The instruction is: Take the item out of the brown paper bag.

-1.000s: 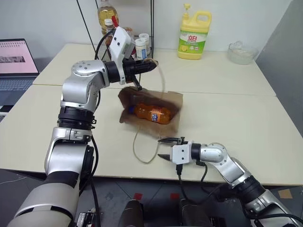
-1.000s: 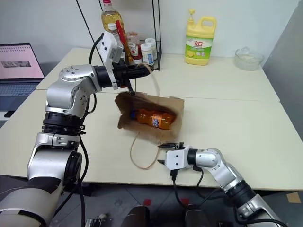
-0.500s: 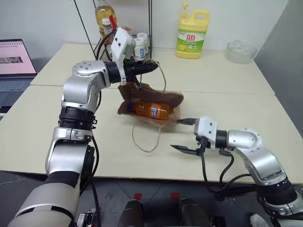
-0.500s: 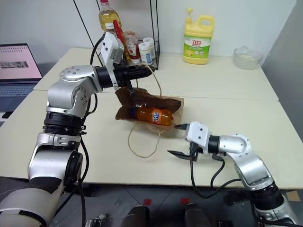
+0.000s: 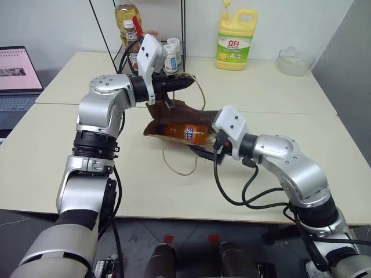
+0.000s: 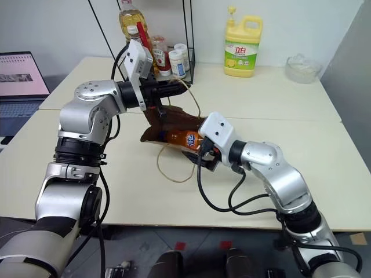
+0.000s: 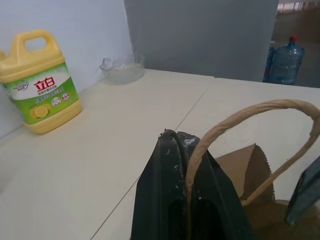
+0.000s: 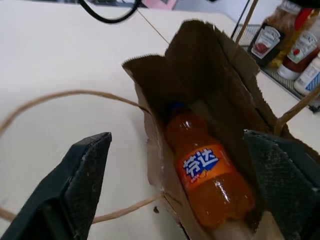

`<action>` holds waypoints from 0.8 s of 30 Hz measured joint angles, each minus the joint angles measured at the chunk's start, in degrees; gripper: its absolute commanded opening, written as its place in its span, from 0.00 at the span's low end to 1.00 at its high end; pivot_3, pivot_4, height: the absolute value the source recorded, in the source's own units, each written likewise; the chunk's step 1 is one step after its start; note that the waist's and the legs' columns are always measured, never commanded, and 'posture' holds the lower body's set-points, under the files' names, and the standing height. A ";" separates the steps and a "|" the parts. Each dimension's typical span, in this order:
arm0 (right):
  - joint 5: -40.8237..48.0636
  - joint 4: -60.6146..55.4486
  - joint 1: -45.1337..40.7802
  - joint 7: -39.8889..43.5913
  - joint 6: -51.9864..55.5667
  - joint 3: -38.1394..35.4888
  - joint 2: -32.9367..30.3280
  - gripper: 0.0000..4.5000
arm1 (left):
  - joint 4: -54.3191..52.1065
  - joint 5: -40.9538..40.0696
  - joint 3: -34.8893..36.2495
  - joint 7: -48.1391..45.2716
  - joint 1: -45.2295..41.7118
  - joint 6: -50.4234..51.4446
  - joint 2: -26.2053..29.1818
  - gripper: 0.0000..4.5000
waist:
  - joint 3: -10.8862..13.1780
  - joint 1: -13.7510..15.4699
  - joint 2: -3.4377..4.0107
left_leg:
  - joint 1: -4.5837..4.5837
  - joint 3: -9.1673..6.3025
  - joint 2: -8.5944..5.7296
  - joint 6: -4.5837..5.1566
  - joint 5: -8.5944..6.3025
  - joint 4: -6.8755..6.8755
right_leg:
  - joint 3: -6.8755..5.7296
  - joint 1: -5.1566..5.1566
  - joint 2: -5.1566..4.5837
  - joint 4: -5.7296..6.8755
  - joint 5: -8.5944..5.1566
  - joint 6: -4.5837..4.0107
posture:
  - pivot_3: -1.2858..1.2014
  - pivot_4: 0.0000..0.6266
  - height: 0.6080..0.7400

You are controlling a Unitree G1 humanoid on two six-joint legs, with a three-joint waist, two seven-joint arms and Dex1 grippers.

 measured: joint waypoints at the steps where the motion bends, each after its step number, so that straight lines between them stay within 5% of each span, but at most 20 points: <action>1: -0.61 0.77 -0.38 -0.43 -0.05 0.53 0.67 0.70 | 0.09 0.00 0.00 0.00 0.00 0.00 -0.10 0.00 | 0.00 -0.01 0.00 | -0.04 0.01 0.00 0.00 0.00 0.00 | 0.00 -0.04 0.00 0.00 0.00 0.00 | 0.52 0.24 1.00; 10: -5.49 7.85 -6.22 -3.75 -1.20 2.39 4.45 0.00 | 0.09 0.01 0.00 0.00 0.00 -0.08 -0.14 0.00 | 0.00 -0.03 0.01 | -0.05 0.01 0.00 0.00 0.00 -0.03 | 0.00 -0.06 -0.01 -0.01 0.00 0.00 | 0.52 0.24 1.00; 24: -26.35 27.88 -14.76 -0.06 -19.59 20.57 -0.39 0.00 | 0.06 0.00 0.01 0.07 0.00 -0.18 -0.54 0.00 | 0.01 -0.13 0.01 | -0.05 0.02 -0.01 0.00 0.00 -0.02 | -0.01 -0.07 -0.01 -0.02 0.00 0.00 | 0.52 0.24 1.00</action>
